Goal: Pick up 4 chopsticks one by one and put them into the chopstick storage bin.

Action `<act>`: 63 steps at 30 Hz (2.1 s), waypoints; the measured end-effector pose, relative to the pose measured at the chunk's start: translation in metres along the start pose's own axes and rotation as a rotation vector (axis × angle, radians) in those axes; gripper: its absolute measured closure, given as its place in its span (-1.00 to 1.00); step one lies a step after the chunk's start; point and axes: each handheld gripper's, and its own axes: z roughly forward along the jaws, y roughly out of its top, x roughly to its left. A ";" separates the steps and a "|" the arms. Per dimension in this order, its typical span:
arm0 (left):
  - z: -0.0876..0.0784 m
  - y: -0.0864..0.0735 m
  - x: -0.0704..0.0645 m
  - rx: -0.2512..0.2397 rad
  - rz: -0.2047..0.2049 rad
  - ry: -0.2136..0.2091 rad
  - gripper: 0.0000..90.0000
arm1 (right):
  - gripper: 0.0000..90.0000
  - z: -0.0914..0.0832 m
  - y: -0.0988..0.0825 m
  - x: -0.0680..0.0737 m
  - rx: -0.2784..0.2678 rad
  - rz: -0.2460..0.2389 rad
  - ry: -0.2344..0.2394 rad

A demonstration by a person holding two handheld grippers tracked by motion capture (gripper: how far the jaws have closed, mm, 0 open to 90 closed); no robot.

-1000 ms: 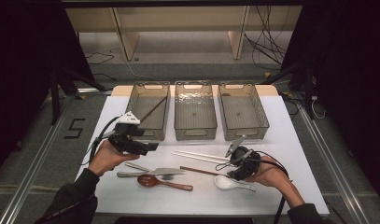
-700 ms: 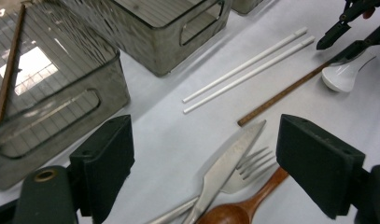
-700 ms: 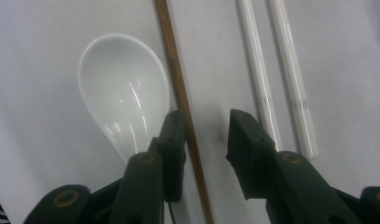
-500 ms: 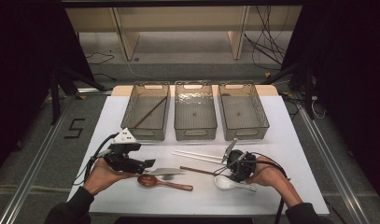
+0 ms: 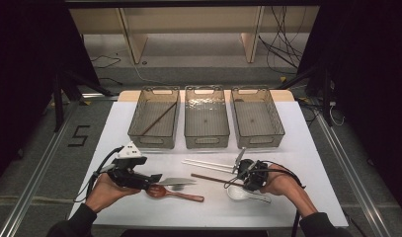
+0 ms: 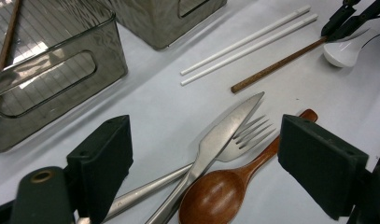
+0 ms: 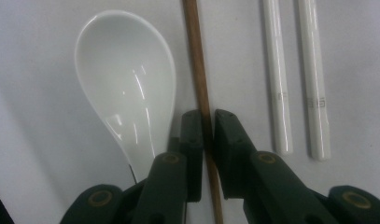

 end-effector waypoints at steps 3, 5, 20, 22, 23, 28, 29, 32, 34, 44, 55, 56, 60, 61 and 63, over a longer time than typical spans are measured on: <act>0.001 -0.001 0.000 0.004 -0.001 -0.002 -0.61 | 0.86 0.000 0.003 0.000 0.017 -0.021 0.000; 0.002 -0.001 0.000 0.007 0.000 0.000 -0.61 | 0.90 0.001 0.005 0.001 0.022 -0.030 0.001; 0.008 0.001 -0.005 0.017 0.034 -0.027 -0.59 | 0.92 -0.024 0.007 0.003 -0.074 -0.079 -0.021; 0.009 0.002 -0.007 0.018 0.042 -0.030 -0.59 | 0.92 -0.028 0.008 0.006 -0.098 -0.076 -0.025; 0.010 0.003 -0.008 0.016 0.048 -0.034 -0.59 | 0.92 -0.031 0.009 0.006 -0.101 -0.096 -0.029; 0.024 0.018 -0.017 0.046 0.126 -0.072 -0.56 | 0.92 -0.043 0.017 0.018 -0.132 -0.143 -0.042; 0.027 0.020 -0.019 0.054 0.143 -0.077 -0.55 | 0.92 -0.046 0.019 0.021 -0.139 -0.158 -0.046; 0.037 0.025 -0.027 0.096 0.198 -0.094 -0.54 | 0.92 -0.052 0.026 0.030 -0.155 -0.190 -0.049; 0.042 0.029 -0.031 0.130 0.227 -0.090 -0.54 | 0.92 -0.055 0.030 0.036 -0.167 -0.205 -0.048; 0.052 0.036 -0.041 0.185 0.290 -0.159 -0.41 | 0.92 -0.060 0.038 0.050 -0.178 -0.263 -0.052; 0.056 0.037 -0.057 0.241 0.441 -0.236 0.24 | 0.92 -0.057 0.042 0.056 -0.146 -0.304 -0.053; 0.056 0.036 -0.057 0.246 0.446 -0.238 0.29 | 0.92 -0.057 0.042 0.056 -0.150 -0.304 -0.052; 0.055 0.035 -0.056 0.256 0.456 -0.261 0.49 | 0.92 -0.056 0.042 0.058 -0.154 -0.317 -0.055; 0.055 0.035 -0.056 0.258 0.450 -0.261 0.56 | 0.92 -0.056 0.042 0.058 -0.157 -0.320 -0.053; 0.055 0.035 -0.056 0.272 0.458 -0.270 0.64 | 0.92 -0.057 0.042 0.059 -0.146 -0.322 -0.048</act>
